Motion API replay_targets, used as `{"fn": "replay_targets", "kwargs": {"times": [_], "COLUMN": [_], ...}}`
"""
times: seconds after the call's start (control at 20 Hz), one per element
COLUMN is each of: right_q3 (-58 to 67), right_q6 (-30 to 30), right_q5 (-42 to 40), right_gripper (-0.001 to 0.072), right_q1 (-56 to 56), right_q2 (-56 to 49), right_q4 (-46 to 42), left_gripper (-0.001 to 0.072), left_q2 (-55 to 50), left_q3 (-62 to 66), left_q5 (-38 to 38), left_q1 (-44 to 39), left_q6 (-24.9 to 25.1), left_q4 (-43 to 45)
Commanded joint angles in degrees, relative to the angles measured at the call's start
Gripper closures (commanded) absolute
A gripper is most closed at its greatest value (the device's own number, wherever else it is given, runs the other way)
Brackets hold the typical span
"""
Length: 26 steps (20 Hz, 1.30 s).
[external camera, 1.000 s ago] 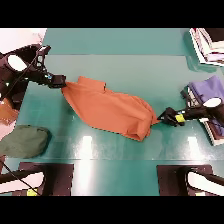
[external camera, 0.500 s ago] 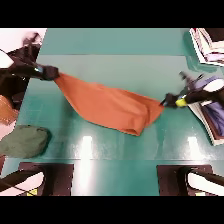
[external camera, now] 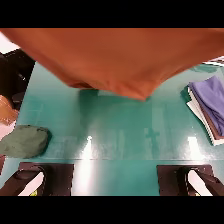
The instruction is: Fold the shirts.
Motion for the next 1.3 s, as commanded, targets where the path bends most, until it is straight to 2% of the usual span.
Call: {"fn": "replay_targets", "kwargs": {"times": [0.0, 0.15, 0.3, 0.45, 0.65, 0.85, 1.0, 1.15, 1.25], "right_q3": [9.66, 16.94, 24.2, 28.15, 27.21, 14.8, 8.68, 10.93, 15.82], "right_q6": [0.04, 0.04, 0.07, 1.9, 2.51, 2.49, 2.51, 3.3, 4.81], "right_q5": [0.57, 1.09, 4.44, 9.77, 19.17, 18.82, 12.28, 6.03, 5.79], "right_gripper": [0.0694, 0.0694, 0.0694, 0.0694, 0.0695, 0.0695, 0.0694, 0.0694, 0.0693], "right_q1": [-6.67, -11.74, -13.07, -13.05, -9.38, 2.69, 9.53, 12.31, 12.94], "right_q2": [5.81, 6.05, 2.45, -4.09, -16.46, -28.2, -37.18, -44.68, -48.52], "right_q4": [-0.59, -0.59, -0.44, 0.44, -0.31, -10.58, -18.99, -18.18, -18.01], "left_gripper": [0.0683, 0.0684, 0.0684, 0.0683, 0.0682, 0.0682, 0.0682, 0.0682, 0.0681], "left_q2": [2.75, 2.75, 1.99, -0.92, -10.21, -23.43, -34.91, -41.9, -43.56], "left_q3": [10.56, 16.06, 15.76, 9.92, -1.01, -9.46, -10.01, -10.01, -10.01], "left_q5": [-1.11, 0.7, 0.35, -1.44, -4.74, -5.2, -2.34, 3.85, 6.05], "left_q1": [0.07, 0.07, 0.07, 0.07, 0.07, 0.07, 0.07, 0.09, 0.09], "left_q6": [-1.44, -1.27, -1.22, -1.25, -1.31, -1.25, -0.22, 1.01, 1.18], "left_q4": [-1.18, -4.26, -3.13, -1.6, -1.88, -2.19, -2.16, -2.01, -1.66]}}
